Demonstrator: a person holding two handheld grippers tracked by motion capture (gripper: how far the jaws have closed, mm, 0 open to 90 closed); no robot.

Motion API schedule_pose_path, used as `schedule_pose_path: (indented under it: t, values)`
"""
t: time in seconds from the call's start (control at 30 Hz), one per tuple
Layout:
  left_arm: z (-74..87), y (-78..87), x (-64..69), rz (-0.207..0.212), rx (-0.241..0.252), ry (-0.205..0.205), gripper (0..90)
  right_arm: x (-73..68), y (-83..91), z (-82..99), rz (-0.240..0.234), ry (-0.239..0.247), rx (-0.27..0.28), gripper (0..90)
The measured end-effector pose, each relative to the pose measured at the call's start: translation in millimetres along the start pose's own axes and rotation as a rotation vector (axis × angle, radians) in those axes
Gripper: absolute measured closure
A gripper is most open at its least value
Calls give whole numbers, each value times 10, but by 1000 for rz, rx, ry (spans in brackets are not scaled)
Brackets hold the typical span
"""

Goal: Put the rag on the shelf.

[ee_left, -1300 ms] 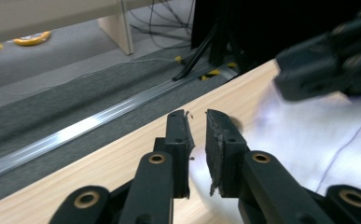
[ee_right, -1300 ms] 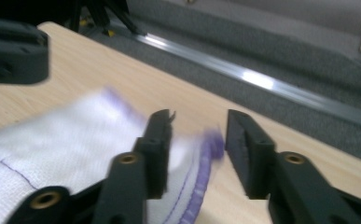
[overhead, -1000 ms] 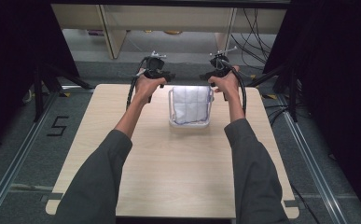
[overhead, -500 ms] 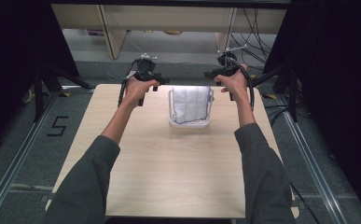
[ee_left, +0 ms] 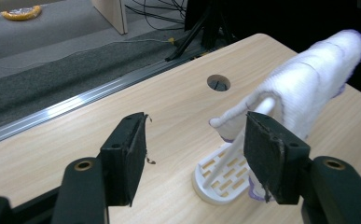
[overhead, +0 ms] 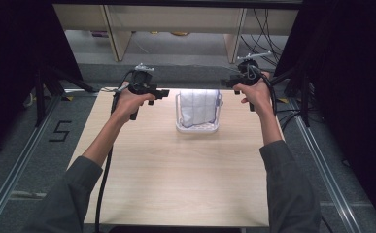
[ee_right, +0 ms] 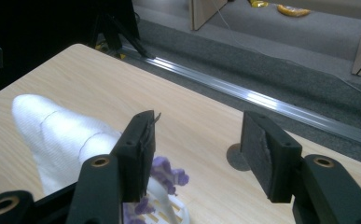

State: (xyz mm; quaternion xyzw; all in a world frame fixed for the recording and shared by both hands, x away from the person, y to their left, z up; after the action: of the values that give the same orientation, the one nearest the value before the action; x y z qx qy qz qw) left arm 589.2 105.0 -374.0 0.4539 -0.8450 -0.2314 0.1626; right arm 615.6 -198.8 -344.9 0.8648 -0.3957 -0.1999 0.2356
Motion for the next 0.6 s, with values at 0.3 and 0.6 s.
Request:
schedule_pose_path:
  t: [0.3,0.6]
  values:
    - [187,156,54,45,4,-1,360,-159,191,67,-24,46,18,442]
    - [395,294,219,99,18,-8,342,-276,330,224,-46,81,26,421]
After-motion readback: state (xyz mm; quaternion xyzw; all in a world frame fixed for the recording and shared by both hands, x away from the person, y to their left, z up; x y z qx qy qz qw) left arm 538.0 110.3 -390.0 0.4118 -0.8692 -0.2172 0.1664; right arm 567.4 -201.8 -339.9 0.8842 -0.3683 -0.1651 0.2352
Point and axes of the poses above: each handheld gripper's, and its own axes: y roughly backward along the jaws, z roughly out of its underside, x roughly to its right, the point moved 5 cm from there along -y, roughly forward along the jaws, and after that the axes turned 6 degrees about -z, right-handed, at the moved point
